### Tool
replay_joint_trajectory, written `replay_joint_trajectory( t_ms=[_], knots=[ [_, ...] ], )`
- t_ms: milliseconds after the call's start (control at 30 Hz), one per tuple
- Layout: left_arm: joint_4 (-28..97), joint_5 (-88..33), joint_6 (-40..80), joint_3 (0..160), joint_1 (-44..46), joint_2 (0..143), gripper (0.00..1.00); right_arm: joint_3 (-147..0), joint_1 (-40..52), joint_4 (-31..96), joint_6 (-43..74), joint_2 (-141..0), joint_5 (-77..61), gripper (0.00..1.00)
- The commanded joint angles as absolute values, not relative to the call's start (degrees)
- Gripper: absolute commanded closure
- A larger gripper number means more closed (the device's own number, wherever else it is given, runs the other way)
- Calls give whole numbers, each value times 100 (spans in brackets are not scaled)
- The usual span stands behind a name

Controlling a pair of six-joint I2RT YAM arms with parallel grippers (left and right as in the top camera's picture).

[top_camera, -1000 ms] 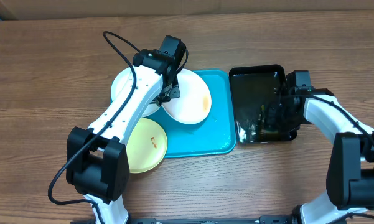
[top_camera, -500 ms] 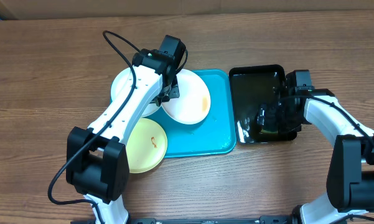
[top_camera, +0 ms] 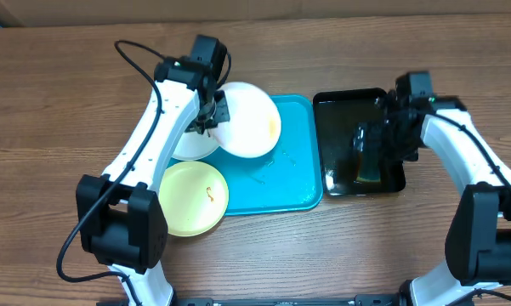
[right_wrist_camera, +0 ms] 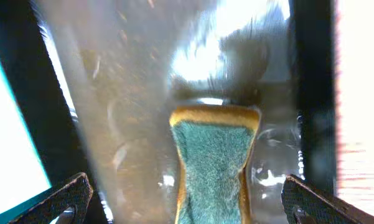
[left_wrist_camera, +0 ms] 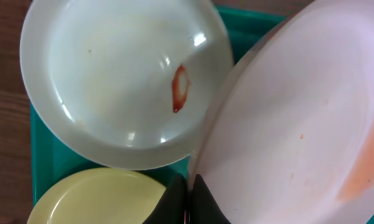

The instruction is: Clean dirty plates on tray and stack at the side

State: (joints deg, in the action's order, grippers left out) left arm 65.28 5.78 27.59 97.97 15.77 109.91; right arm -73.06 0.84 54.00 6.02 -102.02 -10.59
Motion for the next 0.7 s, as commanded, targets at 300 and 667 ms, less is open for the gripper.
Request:
replay_joint_trajectory(
  t_ms=[300, 667],
  knots=[
    [6285, 346, 2565, 10525, 2241, 10827, 96, -7977, -650, 5065, 1264, -10206, -307, 0],
    [5468, 1518, 2567, 10525, 3253, 10831, 96, -7975, -1437, 5085, 1262, -10206, -198, 0]
  ],
)
